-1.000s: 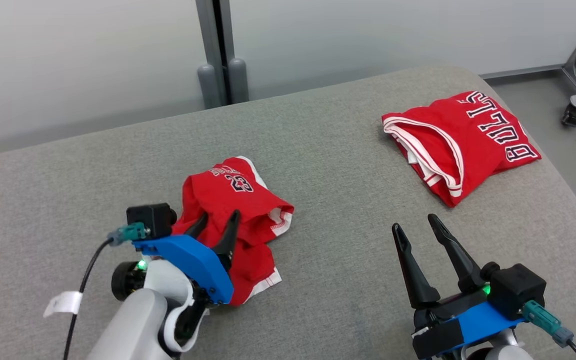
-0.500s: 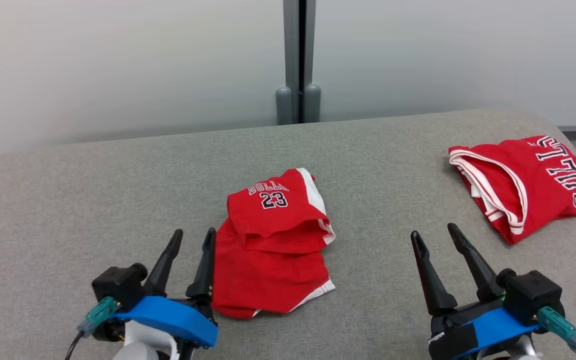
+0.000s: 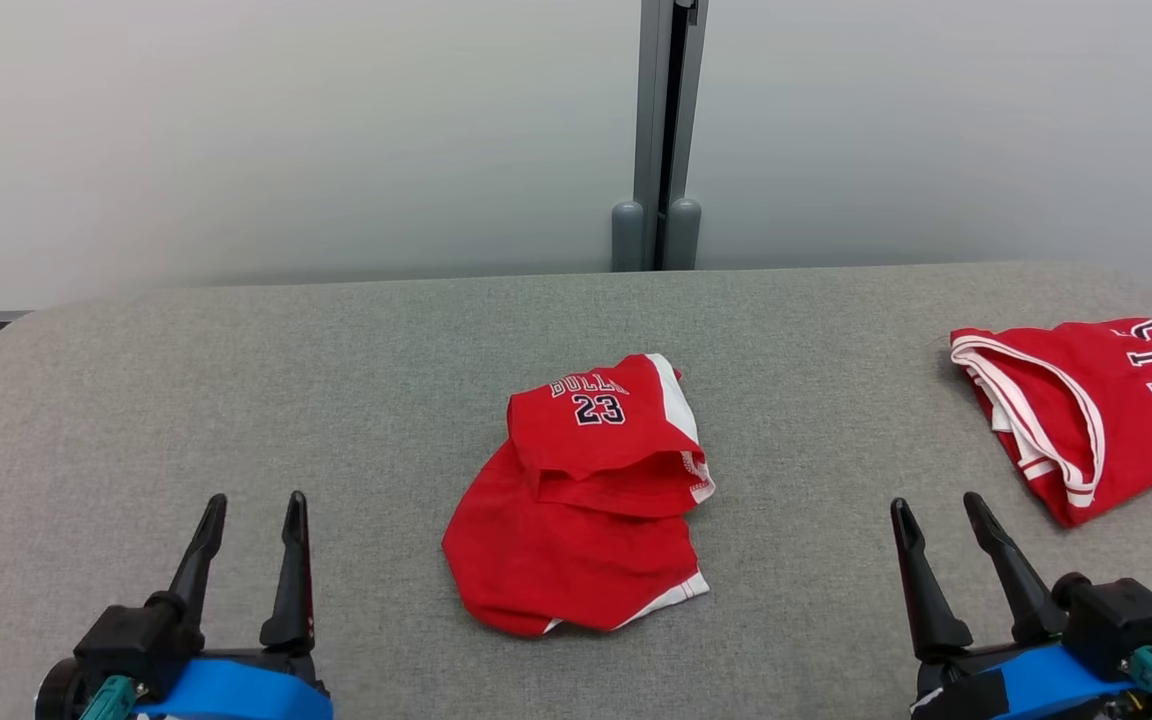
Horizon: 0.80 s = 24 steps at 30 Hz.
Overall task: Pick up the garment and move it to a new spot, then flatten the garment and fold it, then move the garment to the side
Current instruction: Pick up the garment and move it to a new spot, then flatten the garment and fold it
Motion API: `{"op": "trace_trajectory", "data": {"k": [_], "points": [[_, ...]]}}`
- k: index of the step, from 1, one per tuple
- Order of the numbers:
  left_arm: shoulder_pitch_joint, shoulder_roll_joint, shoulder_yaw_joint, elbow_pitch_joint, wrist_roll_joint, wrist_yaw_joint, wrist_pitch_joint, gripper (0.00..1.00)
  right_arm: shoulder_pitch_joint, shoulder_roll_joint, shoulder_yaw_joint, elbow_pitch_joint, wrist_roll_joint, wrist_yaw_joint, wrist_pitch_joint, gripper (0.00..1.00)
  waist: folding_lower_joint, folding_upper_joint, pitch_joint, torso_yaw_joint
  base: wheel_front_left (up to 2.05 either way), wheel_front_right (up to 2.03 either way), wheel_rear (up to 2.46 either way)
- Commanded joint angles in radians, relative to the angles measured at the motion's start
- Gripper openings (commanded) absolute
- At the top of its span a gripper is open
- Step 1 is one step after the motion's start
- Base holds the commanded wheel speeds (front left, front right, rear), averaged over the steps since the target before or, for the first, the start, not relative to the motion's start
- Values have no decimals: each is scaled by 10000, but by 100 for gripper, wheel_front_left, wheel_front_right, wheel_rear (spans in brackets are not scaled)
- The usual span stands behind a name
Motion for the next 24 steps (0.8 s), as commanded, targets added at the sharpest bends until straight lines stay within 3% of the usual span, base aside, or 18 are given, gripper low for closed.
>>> {"op": "trace_trajectory", "data": {"k": [1, 5, 24], "points": [[174, 77, 87, -74, 86, 93, -66, 100, 143, -16, -46, 69, 71, 1, -81, 100, 1, 0, -17, -8, 0, 0, 0], [805, -16, 483, -210, 176, 483, -65, 100, 206, -16, -42, 642, 189, 1, -261, 100, 1, 0, -95, -68, 0, 0, 0], [1051, -78, 453, -598, 135, 647, 34, 100, 40, -16, 69, 920, 256, 1, -215, 100, 1, 0, -87, -29, 0, 0, 0]]}}
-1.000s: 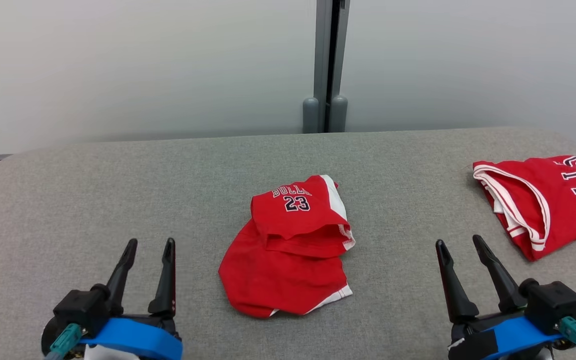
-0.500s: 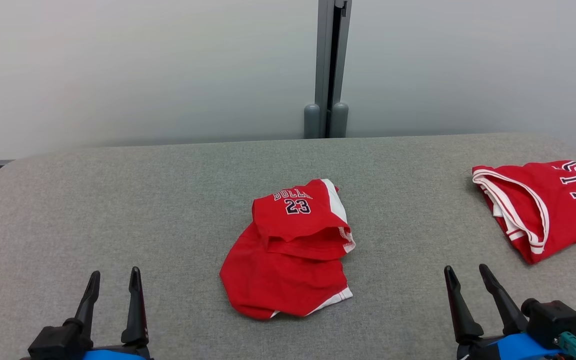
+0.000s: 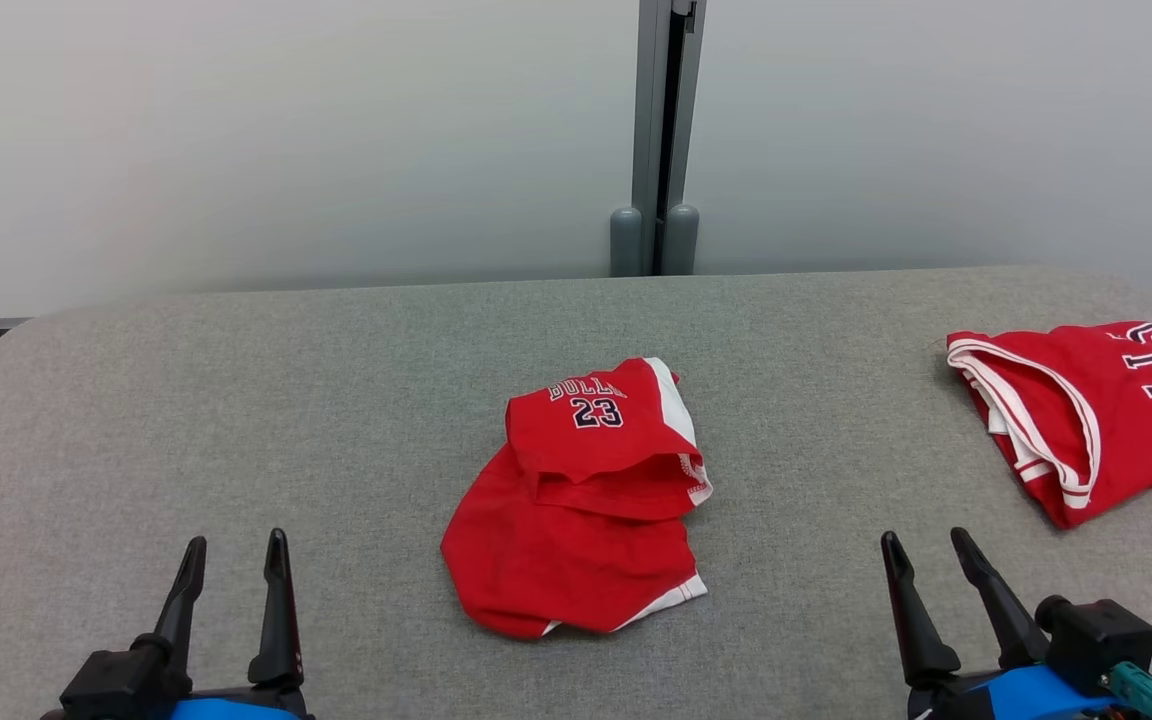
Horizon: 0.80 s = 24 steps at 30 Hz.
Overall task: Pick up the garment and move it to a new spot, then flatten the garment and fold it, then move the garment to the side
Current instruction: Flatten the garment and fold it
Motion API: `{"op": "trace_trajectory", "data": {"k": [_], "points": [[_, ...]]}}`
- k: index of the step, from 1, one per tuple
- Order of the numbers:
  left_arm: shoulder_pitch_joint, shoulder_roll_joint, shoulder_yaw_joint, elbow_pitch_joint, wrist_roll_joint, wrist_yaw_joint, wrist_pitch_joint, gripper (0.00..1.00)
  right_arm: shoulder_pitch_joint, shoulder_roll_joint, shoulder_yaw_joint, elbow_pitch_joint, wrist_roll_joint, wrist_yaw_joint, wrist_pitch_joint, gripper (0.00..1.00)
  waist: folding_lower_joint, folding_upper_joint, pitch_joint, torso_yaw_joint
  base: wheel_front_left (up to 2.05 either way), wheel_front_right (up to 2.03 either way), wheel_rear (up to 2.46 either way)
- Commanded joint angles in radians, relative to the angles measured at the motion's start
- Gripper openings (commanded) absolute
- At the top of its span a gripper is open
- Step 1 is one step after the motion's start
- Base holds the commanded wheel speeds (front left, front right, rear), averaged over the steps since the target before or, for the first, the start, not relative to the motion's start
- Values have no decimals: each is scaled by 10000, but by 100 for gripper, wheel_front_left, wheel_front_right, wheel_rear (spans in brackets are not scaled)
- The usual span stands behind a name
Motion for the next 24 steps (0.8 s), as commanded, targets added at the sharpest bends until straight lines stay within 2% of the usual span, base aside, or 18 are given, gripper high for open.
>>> {"op": "trace_trajectory", "data": {"k": [1, 10, 15, 18, 24], "points": [[75, 8, 7, -61, -2, 80, 29, 100, -56, -16, 10, -4, 1, 1, -8, 100, 0, 0, 2, -6, 0, 0, 0], [69, -68, -139, -259, -16, 178, 118, 100, -207, -16, 231, 71, -57, 1, 94, 100, 0, 0, 78, -12, 0, 0, 0], [-164, -68, -244, -415, 63, 225, 182, 100, -839, -14, 976, 259, -229, 1, 399, 100, 0, 0, 262, 147, 0, 0, 0], [-293, -70, -301, -531, 126, 228, 231, 100, -1572, -18, 1424, 813, -301, 1, 839, 100, 0, 0, 458, 298, 0, 0, 0], [-616, -73, -439, -681, 207, 171, 289, 100, -3329, -21, 1633, 2923, -612, 1, 1435, 100, 0, 0, 1003, 849, 0, 0, 0]]}}
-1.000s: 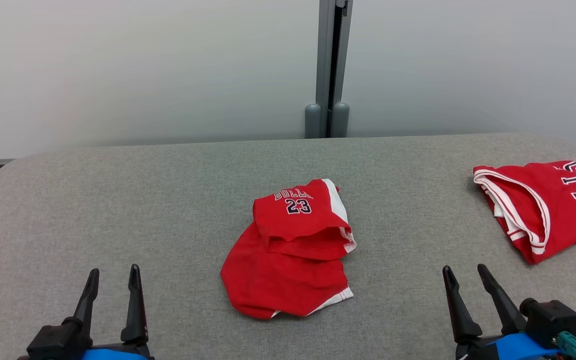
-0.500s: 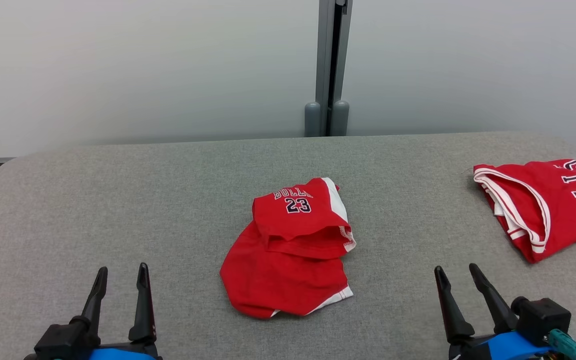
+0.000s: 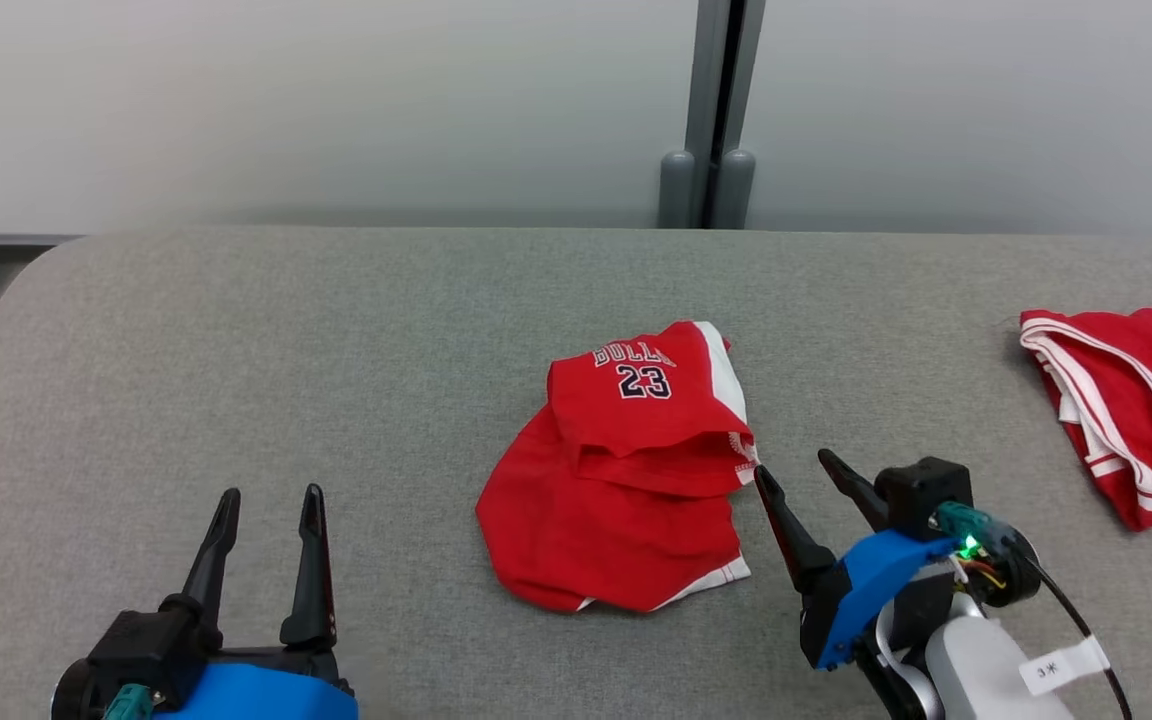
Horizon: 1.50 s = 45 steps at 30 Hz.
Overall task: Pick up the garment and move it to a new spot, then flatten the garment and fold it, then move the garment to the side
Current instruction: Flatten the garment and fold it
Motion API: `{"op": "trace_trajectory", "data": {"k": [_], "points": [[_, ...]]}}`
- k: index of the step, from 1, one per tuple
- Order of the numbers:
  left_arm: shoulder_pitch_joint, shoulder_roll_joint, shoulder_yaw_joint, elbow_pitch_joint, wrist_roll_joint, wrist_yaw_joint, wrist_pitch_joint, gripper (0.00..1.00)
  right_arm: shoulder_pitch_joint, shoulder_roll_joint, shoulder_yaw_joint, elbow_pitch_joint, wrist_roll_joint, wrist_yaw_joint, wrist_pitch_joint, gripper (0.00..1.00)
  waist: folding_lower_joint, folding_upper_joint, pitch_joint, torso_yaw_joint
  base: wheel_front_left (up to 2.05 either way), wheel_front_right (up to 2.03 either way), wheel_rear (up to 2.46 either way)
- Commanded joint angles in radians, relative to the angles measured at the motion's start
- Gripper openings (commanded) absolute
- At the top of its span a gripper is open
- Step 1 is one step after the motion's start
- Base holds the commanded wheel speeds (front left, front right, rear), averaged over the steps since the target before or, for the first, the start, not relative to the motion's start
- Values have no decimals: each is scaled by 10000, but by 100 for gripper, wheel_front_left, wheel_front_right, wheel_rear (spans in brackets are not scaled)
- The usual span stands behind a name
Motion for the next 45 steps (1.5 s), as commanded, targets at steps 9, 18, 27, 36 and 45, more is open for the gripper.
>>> {"op": "trace_trajectory", "data": {"k": [9, 18, 27, 36, 45], "points": [[-594, 34, -71, 33, 25, -185, -24, 100, -1975, -26, -333, 2797, -556, 3, -68, 100, -2, -2, 804, 1051, 0, 0, 0], [-858, -87, -84, 296, 29, -305, -186, 100, -3338, -26, -583, 4299, -782, 1, -781, 0, -2, -2, 917, 1454, 0, 0, 0], [-946, -132, -12, 436, 51, -361, -276, 100, -4829, -28, 827, 3618, 109, 1, -1866, 0, -2, -2, 764, 1560, 0, 0, 0], [-1079, -229, -65, 553, 75, -506, -311, 100, -6891, -34, 3097, 2099, 2164, 1, -2415, 0, -2, -2, 776, 1603, 0, 0, 0], [-1084, -274, 46, 607, 133, -557, -350, 100, -7211, -42, 2263, 1681, 2667, 1, -2757, 0, -2, -2, 746, 1512, 0, 0, 0]]}}
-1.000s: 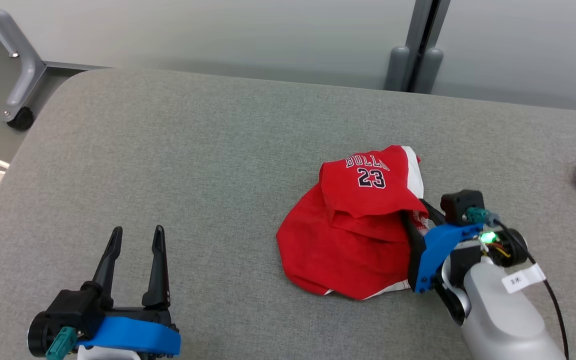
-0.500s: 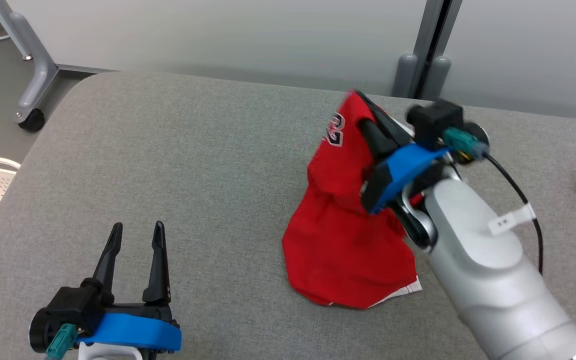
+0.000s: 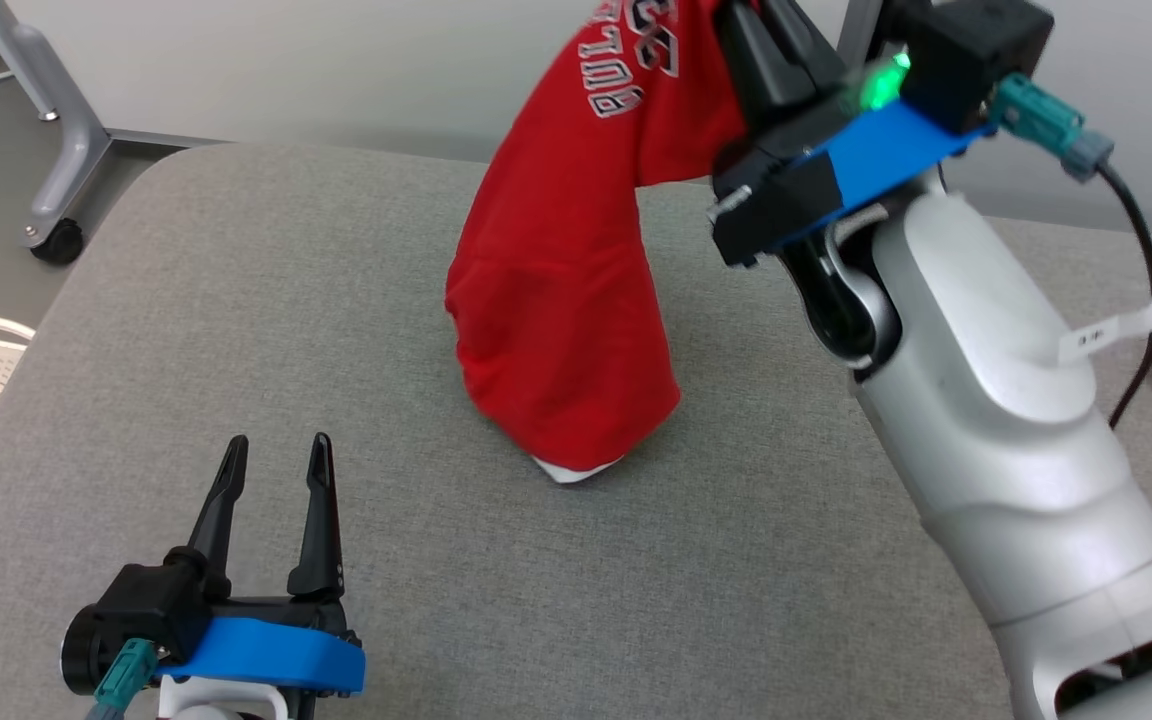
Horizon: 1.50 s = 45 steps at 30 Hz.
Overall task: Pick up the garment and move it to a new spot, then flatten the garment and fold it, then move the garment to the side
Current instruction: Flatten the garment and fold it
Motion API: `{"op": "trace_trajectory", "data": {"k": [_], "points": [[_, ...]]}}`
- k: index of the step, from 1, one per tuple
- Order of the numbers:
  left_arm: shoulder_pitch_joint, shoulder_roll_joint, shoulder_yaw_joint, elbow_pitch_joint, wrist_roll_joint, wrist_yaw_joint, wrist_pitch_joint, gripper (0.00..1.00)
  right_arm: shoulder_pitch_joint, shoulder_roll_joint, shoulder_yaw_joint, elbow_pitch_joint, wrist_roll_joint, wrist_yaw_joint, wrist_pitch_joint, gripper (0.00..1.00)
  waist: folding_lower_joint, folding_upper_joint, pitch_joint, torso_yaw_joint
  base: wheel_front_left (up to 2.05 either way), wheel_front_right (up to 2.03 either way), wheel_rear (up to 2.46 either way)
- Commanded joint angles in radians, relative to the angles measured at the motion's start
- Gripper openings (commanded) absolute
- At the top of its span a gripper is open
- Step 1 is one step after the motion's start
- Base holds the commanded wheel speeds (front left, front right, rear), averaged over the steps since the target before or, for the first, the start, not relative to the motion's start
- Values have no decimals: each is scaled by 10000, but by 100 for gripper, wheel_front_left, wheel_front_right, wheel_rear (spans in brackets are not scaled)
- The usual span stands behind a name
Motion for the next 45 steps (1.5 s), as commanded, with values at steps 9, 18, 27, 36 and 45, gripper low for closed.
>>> {"op": "trace_trajectory", "data": {"k": [9, 18, 27, 36, 45], "points": [[-145, -72, 108, 59, 117, -153, -63, 100, 2220, -746, -2011, 2780, -1537, 3, 423, 100, 0, 0, 104, -262, 0, 0, 0], [-45, -117, 112, 287, 175, -263, -69, 100, 3413, -1160, -3729, 4321, -2733, 1, 600, 100, 0, 0, -208, -315, 0, 0, 0], [407, -33, 174, 371, 156, -308, -71, 100, 5575, -707, -5008, 2248, -3498, 1, 60, 100, 0, 0, -769, -677, 0, 0, 0], [623, 57, 347, 356, 182, -309, -70, 100, 8836, -36, -5504, -2645, -3413, 1, -28, 100, 0, 0, -1041, -1270, 0, 0, 0], [786, 52, 493, 434, 283, -271, -71, 100, 10307, -41, -5124, -4458, -2957, 1, 338, 100, 0, 0, -1170, -1815, 0, 0, 0]]}}
